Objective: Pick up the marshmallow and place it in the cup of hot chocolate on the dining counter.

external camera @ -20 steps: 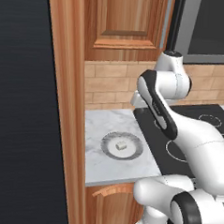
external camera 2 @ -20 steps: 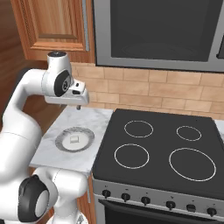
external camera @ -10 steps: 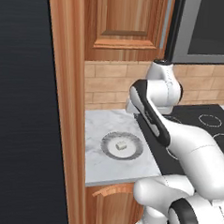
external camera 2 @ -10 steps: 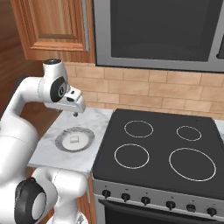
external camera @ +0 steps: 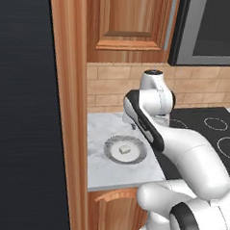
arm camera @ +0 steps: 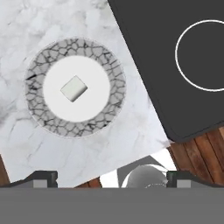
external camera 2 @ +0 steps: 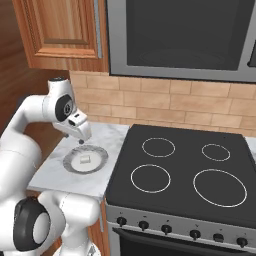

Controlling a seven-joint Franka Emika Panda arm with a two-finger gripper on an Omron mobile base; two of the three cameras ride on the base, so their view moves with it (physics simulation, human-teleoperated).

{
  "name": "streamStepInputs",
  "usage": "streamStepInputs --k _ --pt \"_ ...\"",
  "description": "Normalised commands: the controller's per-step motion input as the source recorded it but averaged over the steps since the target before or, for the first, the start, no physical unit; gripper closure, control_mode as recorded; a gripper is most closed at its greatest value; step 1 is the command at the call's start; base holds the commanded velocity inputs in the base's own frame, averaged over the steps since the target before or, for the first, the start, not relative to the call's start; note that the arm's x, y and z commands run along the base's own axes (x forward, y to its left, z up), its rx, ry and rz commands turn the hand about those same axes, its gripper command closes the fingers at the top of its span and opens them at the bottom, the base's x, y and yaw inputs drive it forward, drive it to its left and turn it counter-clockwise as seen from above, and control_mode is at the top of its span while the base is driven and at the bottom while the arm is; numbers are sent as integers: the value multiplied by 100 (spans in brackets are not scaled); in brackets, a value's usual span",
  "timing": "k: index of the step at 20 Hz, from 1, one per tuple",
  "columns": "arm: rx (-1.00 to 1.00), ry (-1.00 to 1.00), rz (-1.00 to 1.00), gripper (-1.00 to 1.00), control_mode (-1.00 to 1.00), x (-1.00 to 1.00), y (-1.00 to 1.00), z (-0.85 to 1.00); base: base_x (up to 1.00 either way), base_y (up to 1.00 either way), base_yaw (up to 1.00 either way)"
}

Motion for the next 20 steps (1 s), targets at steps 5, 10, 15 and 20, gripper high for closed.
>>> streamStepInputs --k 5,10,15,20 --pt "0 4 -19 -100 -100 17 33 -44 0 0 0" --pt "1 1 -13 -100 -100 18 4 -42 0 0 0" --pt "1 0 -8 -100 -100 15 1 -40 0 0 0" --pt "5 0 -8 -100 -100 26 1 -31 0 0 0"
